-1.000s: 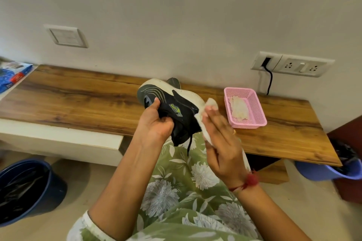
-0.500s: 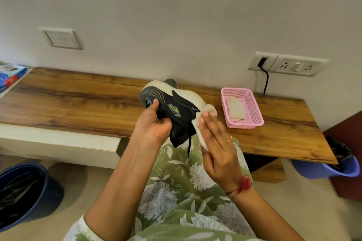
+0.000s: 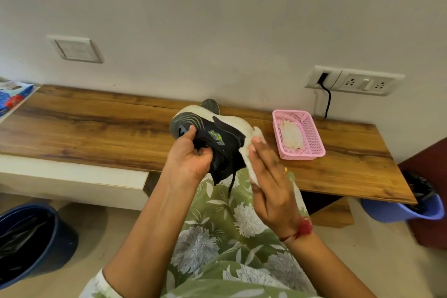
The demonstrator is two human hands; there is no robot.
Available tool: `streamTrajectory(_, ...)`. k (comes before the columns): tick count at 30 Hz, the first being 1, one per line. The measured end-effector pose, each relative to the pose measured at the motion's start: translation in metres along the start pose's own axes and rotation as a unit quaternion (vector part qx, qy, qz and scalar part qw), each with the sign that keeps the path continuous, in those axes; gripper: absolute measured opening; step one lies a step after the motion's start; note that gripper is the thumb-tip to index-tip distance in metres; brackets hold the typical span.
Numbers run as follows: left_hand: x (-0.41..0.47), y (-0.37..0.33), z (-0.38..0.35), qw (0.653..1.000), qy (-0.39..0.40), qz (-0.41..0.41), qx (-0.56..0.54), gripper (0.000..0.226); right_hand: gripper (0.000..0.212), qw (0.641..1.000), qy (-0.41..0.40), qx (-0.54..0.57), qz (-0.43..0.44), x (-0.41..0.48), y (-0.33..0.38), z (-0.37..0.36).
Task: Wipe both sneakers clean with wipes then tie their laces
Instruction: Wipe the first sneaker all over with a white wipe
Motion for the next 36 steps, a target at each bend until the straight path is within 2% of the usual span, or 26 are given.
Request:
streamTrajectory(3,-0.005,0.0,-0.004,1.0,0.016,0.003,0.008,0.027,0.058,0.999,0.027,-0.014,-0.01,-0.021,-0.015,-0.018)
streamTrajectory(7,-0.002,-0.005,-0.007,0.998,0.053,-0.022,0.04,0.019,0.042,0.998,0.062,0.0,-0.033,-0.045,-0.027,-0.016)
streamTrajectory(9,0.004,-0.007,-0.004,0.995,0.065,-0.037,0.061,0.021,0.038,0.991,0.067,0.05,-0.105,-0.053,-0.038,-0.009)
streamTrajectory(10,0.007,-0.007,-0.003,0.994,0.071,-0.04,0.076,0.023,0.036,0.976,0.046,0.1,-0.187,-0.053,-0.048,0.001)
streamTrajectory(12,0.008,-0.004,0.0,0.989,0.082,-0.047,0.111,0.021,0.027,0.906,-0.036,0.216,-0.362,-0.049,-0.072,0.024)
streamTrajectory(15,0.01,0.001,0.008,0.974,0.098,-0.082,0.188,0.019,0.03,0.742,-0.179,0.353,-0.54,-0.041,-0.119,0.046)
streamTrajectory(16,0.009,0.002,0.01,0.966,0.104,-0.098,0.214,0.021,0.031,0.695,-0.186,0.389,-0.575,-0.034,-0.129,0.046)
streamTrajectory(17,0.009,0.004,0.012,0.958,0.108,-0.114,0.242,0.023,0.032,0.668,-0.174,0.411,-0.596,-0.024,-0.134,0.044)
streamTrajectory(18,0.008,0.004,0.012,0.949,0.115,-0.128,0.266,0.023,0.031,0.66,-0.151,0.423,-0.603,-0.012,-0.135,0.041)
streamTrajectory(19,0.006,0.005,0.011,0.94,0.125,-0.141,0.286,0.022,0.029,0.664,-0.128,0.428,-0.599,-0.001,-0.132,0.037)
streamTrajectory(22,-0.001,0.002,0.0,0.912,0.169,-0.18,0.327,0.019,0.02,0.719,-0.078,0.409,-0.557,0.03,-0.114,0.027)
streamTrajectory(28,-0.011,-0.001,-0.009,0.871,0.212,-0.236,0.375,0.024,0.021,0.824,-0.07,0.354,-0.437,0.083,-0.079,0.023)
streamTrajectory(32,-0.016,-0.002,-0.012,0.831,0.232,-0.273,0.426,0.022,0.027,0.935,-0.059,0.199,-0.287,0.113,-0.06,0.033)
streamTrajectory(34,-0.017,-0.003,-0.014,0.813,0.231,-0.285,0.452,0.019,0.03,0.968,-0.045,0.102,-0.223,0.118,-0.051,0.031)
streamTrajectory(36,-0.021,-0.003,-0.018,0.8,0.237,-0.296,0.464,0.017,0.034,0.985,-0.003,0.026,-0.173,0.116,-0.044,0.02)
Point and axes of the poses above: each hand's wrist, its own x-axis towards the middle knuckle, its own z-axis out of the back of the hand, y = z × x, the point moved 9 cm from there along x, towards the middle knuckle, and after that the axes turned 14 degrees about -z, right-handed, at the moved point
